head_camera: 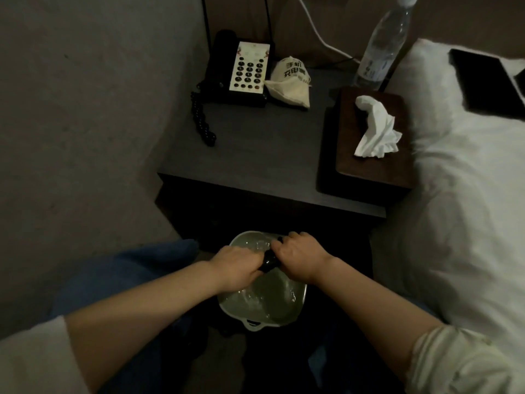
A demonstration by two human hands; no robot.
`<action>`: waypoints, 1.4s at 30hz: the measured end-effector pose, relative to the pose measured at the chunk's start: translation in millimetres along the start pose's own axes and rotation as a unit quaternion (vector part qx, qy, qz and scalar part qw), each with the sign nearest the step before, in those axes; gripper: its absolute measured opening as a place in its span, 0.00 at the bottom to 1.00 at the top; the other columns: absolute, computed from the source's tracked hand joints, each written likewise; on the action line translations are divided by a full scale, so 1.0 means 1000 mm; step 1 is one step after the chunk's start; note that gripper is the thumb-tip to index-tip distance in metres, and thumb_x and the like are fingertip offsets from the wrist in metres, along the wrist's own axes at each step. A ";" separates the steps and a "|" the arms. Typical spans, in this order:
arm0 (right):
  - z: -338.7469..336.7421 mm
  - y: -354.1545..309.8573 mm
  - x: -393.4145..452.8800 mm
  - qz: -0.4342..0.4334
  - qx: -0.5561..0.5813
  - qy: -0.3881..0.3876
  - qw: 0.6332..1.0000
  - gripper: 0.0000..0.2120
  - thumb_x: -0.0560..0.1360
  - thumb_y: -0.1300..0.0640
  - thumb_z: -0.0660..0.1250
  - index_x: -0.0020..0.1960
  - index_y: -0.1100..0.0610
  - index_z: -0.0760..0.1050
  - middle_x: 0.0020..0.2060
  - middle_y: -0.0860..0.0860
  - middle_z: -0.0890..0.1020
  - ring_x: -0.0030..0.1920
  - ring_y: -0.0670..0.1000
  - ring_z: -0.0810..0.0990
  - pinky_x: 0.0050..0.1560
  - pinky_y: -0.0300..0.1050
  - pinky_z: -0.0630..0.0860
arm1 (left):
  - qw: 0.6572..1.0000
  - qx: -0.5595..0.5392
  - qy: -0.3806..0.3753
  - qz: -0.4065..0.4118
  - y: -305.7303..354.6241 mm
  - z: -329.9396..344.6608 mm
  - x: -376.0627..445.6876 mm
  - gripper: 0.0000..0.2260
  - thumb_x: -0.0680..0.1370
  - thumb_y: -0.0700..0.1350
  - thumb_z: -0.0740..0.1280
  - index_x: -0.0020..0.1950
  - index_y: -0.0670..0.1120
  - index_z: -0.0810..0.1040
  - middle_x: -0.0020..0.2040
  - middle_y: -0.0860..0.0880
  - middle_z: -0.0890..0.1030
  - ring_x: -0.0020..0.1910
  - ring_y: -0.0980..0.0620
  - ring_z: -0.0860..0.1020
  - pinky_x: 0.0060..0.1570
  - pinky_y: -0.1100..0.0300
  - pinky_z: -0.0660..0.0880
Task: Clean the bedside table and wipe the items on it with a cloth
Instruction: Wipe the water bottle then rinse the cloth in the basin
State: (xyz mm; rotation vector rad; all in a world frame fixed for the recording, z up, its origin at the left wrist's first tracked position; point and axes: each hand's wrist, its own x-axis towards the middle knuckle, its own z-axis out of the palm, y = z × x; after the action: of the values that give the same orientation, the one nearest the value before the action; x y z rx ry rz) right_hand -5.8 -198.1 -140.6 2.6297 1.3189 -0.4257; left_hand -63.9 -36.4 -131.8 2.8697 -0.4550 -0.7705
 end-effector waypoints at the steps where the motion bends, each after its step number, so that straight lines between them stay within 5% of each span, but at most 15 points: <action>1: 0.001 -0.002 0.001 0.021 0.026 -0.018 0.999 0.14 0.78 0.49 0.58 0.58 0.55 0.71 0.53 0.56 0.80 0.54 0.58 0.78 0.53 0.50 0.72 | 0.999 0.043 0.017 0.021 -0.001 0.001 0.000 0.12 0.81 0.50 0.57 0.61 0.46 0.70 0.55 0.45 0.79 0.53 0.43 0.79 0.42 0.55 0.67; 5: 0.000 -0.004 0.004 0.110 0.196 -0.146 0.963 0.13 0.76 0.49 0.58 0.55 0.54 0.75 0.52 0.55 0.81 0.50 0.56 0.79 0.44 0.45 0.71 | 0.979 0.179 0.060 0.081 -0.004 0.005 0.003 0.17 0.81 0.44 0.57 0.69 0.40 0.64 0.55 0.45 0.80 0.50 0.42 0.81 0.37 0.55 0.67; 11: 0.002 0.001 0.007 0.169 0.476 -0.229 0.832 0.10 0.77 0.58 0.62 0.56 0.59 0.77 0.43 0.53 0.79 0.41 0.50 0.77 0.48 0.45 0.74 | 0.964 0.214 0.101 0.124 -0.006 0.006 0.006 0.12 0.81 0.43 0.55 0.63 0.41 0.64 0.52 0.45 0.79 0.43 0.44 0.81 0.30 0.56 0.66; 14: 0.004 0.007 0.005 0.130 0.373 -0.153 0.906 0.12 0.78 0.54 0.62 0.60 0.54 0.73 0.54 0.55 0.78 0.55 0.55 0.77 0.54 0.43 0.71 | 0.993 0.056 0.085 0.067 -0.006 0.002 0.004 0.13 0.81 0.55 0.54 0.58 0.47 0.66 0.54 0.48 0.77 0.48 0.46 0.79 0.38 0.55 0.68; 16: 0.006 0.013 0.000 0.112 0.267 -0.077 0.954 0.17 0.77 0.53 0.63 0.64 0.56 0.69 0.61 0.58 0.73 0.62 0.59 0.72 0.60 0.48 0.71 | 0.986 -0.168 0.013 -0.005 -0.003 -0.007 0.001 0.15 0.82 0.59 0.52 0.55 0.48 0.68 0.52 0.49 0.75 0.53 0.46 0.77 0.43 0.54 0.69; 17: 0.006 0.016 -0.001 0.104 0.241 -0.041 0.964 0.18 0.77 0.54 0.63 0.65 0.57 0.68 0.61 0.59 0.71 0.62 0.59 0.70 0.61 0.50 0.70 | 0.943 -0.331 -0.012 -0.044 -0.002 -0.012 0.000 0.17 0.83 0.57 0.51 0.56 0.46 0.71 0.53 0.47 0.76 0.54 0.45 0.77 0.45 0.53 0.71; 19: 0.000 0.018 -0.005 0.074 0.234 0.030 0.969 0.16 0.76 0.55 0.63 0.63 0.58 0.68 0.61 0.58 0.69 0.61 0.59 0.69 0.59 0.51 0.71 | 0.791 -0.598 -0.030 -0.122 -0.002 -0.021 -0.003 0.21 0.83 0.54 0.51 0.63 0.42 0.74 0.53 0.42 0.78 0.49 0.45 0.79 0.42 0.52 0.74; 22: -0.016 0.016 -0.008 0.022 0.201 0.158 0.967 0.15 0.74 0.57 0.66 0.58 0.59 0.70 0.63 0.58 0.69 0.62 0.59 0.68 0.56 0.52 0.73 | 0.604 -0.775 -0.080 -0.168 -0.005 -0.033 -0.012 0.21 0.82 0.55 0.55 0.67 0.43 0.73 0.51 0.44 0.80 0.44 0.48 0.79 0.41 0.54 0.75; 24: -0.026 0.011 -0.010 -0.001 0.158 0.219 0.963 0.16 0.71 0.58 0.68 0.56 0.61 0.71 0.64 0.60 0.70 0.62 0.60 0.70 0.54 0.51 0.75 | 0.536 -0.816 -0.156 -0.147 -0.007 -0.036 -0.019 0.21 0.78 0.58 0.59 0.64 0.46 0.76 0.50 0.44 0.81 0.46 0.46 0.81 0.45 0.52 0.76; 27: -0.036 0.003 -0.014 -0.043 0.068 0.246 0.966 0.17 0.68 0.56 0.70 0.54 0.61 0.74 0.63 0.60 0.74 0.55 0.59 0.74 0.50 0.50 0.75 | 0.506 -0.828 -0.232 -0.068 -0.008 -0.035 -0.028 0.19 0.77 0.55 0.63 0.62 0.45 0.77 0.54 0.42 0.81 0.44 0.47 0.81 0.44 0.53 0.78; 31: -0.037 0.003 -0.016 -0.082 -0.024 0.257 0.963 0.19 0.70 0.47 0.69 0.54 0.59 0.76 0.54 0.56 0.78 0.52 0.58 0.75 0.51 0.50 0.70 | 0.579 -0.773 -0.260 -0.023 -0.009 -0.036 -0.032 0.11 0.79 0.50 0.64 0.57 0.45 0.74 0.41 0.49 0.77 0.30 0.56 0.69 0.33 0.64 0.67; 36: -0.027 -0.003 -0.015 -0.084 -0.037 0.162 0.983 0.13 0.75 0.52 0.60 0.56 0.57 0.73 0.43 0.52 0.78 0.42 0.55 0.77 0.43 0.49 0.70 | 0.758 -0.612 -0.212 -0.072 0.000 -0.025 -0.028 0.07 0.80 0.49 0.63 0.48 0.46 0.72 0.32 0.53 0.70 0.25 0.59 0.64 0.21 0.67 0.60; 39: -0.017 -0.012 -0.013 -0.047 0.013 0.068 0.996 0.10 0.77 0.53 0.58 0.56 0.55 0.70 0.46 0.53 0.81 0.45 0.56 0.80 0.45 0.49 0.71 | 0.940 -0.327 -0.080 -0.047 0.005 -0.015 -0.019 0.10 0.81 0.48 0.62 0.57 0.43 0.72 0.47 0.45 0.79 0.42 0.50 0.79 0.36 0.60 0.71; 42: -0.009 -0.016 -0.010 0.047 0.084 0.017 0.995 0.06 0.76 0.52 0.59 0.48 0.52 0.72 0.46 0.53 0.82 0.47 0.57 0.82 0.43 0.47 0.72 | 0.993 -0.112 -0.001 -0.026 0.006 -0.006 -0.007 0.17 0.81 0.48 0.59 0.68 0.41 0.65 0.59 0.42 0.77 0.58 0.42 0.77 0.48 0.56 0.71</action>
State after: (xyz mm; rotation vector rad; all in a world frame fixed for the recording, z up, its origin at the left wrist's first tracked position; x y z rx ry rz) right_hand -22.4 -193.8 -129.2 2.8352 1.2106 -0.4997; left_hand -68.3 -39.2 -122.3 2.6814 -0.2749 -0.7798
